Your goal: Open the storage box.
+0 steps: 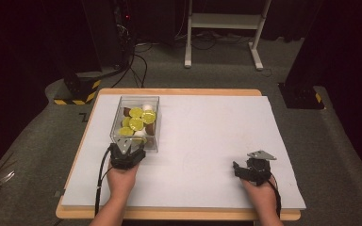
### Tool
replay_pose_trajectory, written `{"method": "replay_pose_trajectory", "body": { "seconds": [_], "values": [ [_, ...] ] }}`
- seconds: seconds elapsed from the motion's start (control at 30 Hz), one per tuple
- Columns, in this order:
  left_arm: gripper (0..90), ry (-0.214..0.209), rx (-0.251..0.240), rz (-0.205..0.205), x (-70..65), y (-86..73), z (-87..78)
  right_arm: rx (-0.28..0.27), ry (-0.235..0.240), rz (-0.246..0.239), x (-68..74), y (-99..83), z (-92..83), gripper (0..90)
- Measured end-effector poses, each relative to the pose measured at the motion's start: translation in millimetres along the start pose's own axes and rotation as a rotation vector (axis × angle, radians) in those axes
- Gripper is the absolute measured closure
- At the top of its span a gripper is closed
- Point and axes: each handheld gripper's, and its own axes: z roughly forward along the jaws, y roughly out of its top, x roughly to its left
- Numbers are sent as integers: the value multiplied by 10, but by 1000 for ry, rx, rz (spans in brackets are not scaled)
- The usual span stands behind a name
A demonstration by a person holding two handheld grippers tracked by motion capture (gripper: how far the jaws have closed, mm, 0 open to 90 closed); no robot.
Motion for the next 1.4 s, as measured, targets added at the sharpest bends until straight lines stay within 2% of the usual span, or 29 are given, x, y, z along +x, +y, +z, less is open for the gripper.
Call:
{"method": "replay_pose_trajectory", "body": {
  "seconds": [1.4],
  "values": [
    [325, -10, -2, 3, 8, -81, -322, -1, 0, 0, 1, -1, 0, 204]
  ]
}}
